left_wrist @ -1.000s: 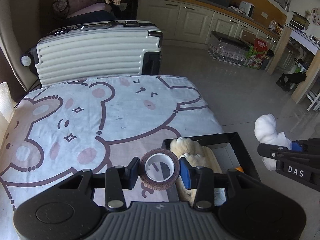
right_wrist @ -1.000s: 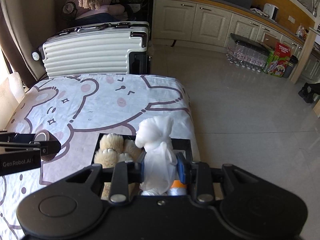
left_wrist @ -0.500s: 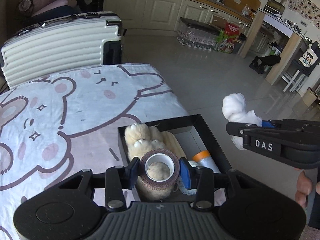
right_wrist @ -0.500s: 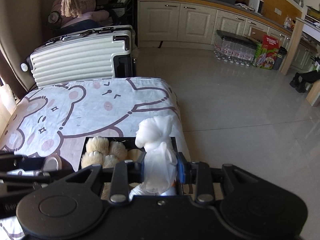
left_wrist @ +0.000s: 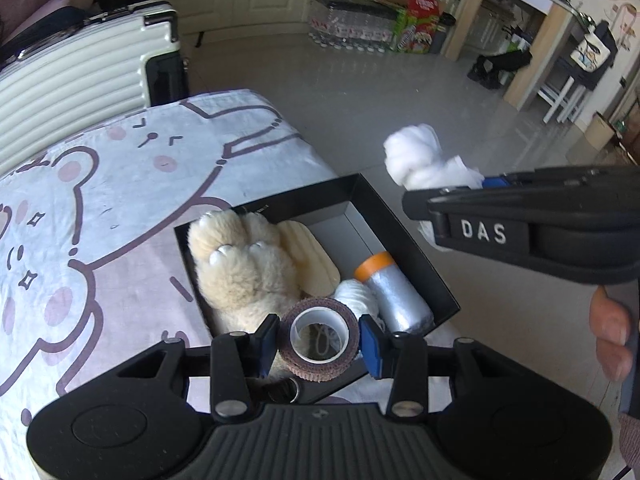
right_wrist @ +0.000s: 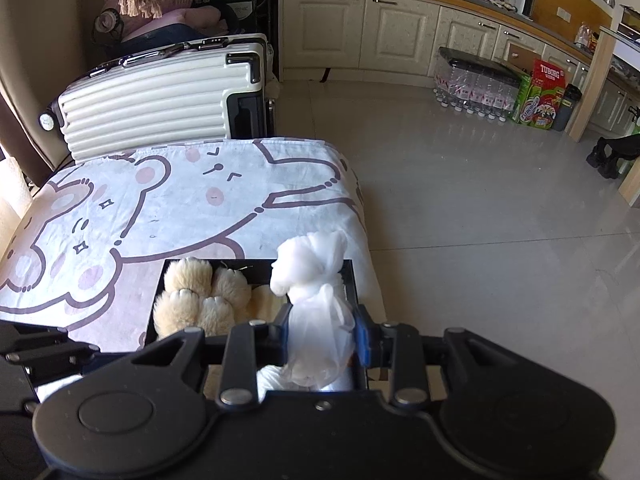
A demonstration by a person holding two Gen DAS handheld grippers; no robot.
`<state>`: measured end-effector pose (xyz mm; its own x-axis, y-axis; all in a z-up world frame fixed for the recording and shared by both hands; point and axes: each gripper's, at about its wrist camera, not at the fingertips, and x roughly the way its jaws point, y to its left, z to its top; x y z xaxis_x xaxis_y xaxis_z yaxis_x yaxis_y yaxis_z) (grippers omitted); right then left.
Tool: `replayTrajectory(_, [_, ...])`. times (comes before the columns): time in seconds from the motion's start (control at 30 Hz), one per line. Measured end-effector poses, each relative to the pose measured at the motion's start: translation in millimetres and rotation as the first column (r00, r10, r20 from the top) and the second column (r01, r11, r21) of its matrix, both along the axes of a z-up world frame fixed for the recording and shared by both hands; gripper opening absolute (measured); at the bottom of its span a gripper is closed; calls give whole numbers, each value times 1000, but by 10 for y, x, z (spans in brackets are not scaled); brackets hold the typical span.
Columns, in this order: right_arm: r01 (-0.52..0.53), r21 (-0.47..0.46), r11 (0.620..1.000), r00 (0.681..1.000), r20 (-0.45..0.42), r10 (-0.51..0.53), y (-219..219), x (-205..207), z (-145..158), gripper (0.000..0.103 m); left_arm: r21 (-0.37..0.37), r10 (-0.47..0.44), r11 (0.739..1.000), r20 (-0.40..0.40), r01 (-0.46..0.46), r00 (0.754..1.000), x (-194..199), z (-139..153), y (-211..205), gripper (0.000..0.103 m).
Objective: Organize objects
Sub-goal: 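Bring the tape roll and plastic bag over the open black box, then lower the plastic bag and tape roll into the box and open both tools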
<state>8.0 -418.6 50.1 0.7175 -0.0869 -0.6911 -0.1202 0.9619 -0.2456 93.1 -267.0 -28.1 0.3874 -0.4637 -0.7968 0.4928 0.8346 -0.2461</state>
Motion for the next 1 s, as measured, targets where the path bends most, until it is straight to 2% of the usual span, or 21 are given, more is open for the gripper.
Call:
replayTrajectory(0.27, [-9,11,1000,1000,-24,10,-8,137,-126,32,51,-68,996,-5,68,998,1,-117,-187,44])
replayTrajectory(0.7, [-17,-19,1000,997,-82,15,34,382,-371,32,101,-118,987,-46,122,992,135,-343,-299,44])
replayTrajectory(1.0, [-13,-33,999,993,-117,9,60,562,-524,32,107,-148,982,-71,155,987,220,-453,-319,44])
